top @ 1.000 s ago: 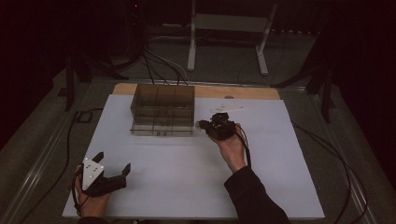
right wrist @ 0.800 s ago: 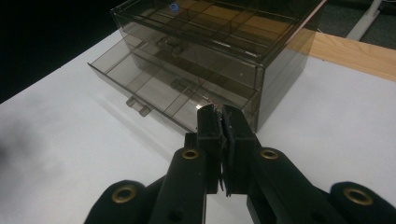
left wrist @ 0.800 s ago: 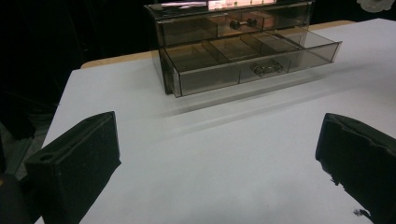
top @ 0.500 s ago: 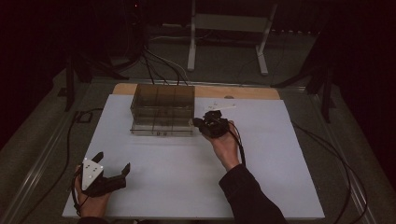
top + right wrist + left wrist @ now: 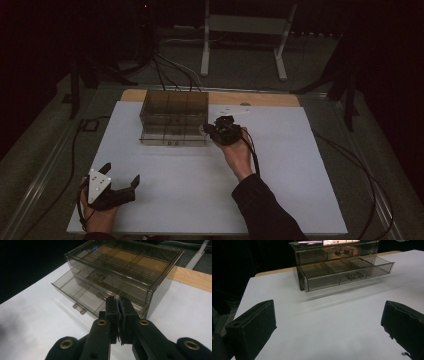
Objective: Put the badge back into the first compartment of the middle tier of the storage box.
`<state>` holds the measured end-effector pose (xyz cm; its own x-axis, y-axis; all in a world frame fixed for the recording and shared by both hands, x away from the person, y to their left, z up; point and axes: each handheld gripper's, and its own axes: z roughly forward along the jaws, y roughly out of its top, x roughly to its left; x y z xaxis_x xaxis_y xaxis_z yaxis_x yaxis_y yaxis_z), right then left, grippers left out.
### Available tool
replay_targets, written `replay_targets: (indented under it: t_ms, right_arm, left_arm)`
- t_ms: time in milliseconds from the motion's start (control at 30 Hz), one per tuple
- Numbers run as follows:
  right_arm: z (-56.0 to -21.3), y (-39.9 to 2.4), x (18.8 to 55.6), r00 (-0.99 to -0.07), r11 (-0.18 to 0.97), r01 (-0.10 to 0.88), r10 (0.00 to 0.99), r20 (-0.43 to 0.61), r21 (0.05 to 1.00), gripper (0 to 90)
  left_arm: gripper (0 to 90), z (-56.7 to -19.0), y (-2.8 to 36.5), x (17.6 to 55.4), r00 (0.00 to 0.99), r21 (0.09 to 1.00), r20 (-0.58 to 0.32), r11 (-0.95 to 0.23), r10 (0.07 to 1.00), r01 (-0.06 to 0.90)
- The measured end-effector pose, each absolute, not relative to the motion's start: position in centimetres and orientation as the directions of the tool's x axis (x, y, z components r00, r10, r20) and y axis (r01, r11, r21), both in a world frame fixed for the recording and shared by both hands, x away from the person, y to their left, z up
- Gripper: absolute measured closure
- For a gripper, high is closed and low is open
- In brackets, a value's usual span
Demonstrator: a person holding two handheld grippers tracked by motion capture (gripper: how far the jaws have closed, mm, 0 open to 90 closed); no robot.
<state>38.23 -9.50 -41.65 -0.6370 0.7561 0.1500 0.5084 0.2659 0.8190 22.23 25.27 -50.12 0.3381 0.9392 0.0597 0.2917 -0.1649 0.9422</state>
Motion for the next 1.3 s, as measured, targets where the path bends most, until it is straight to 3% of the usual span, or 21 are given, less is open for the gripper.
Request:
replay_targets:
  t_ms: [1300]
  right_arm:
    - [-41.3,-6.0,40.0,-0.643,0.265,0.492,0.753,0.14,0.829,87.7]
  left_arm:
    - [0.5,-50.1,25.4,22.2,0.34,0.942,0.06,-0.166,0.939,0.292]
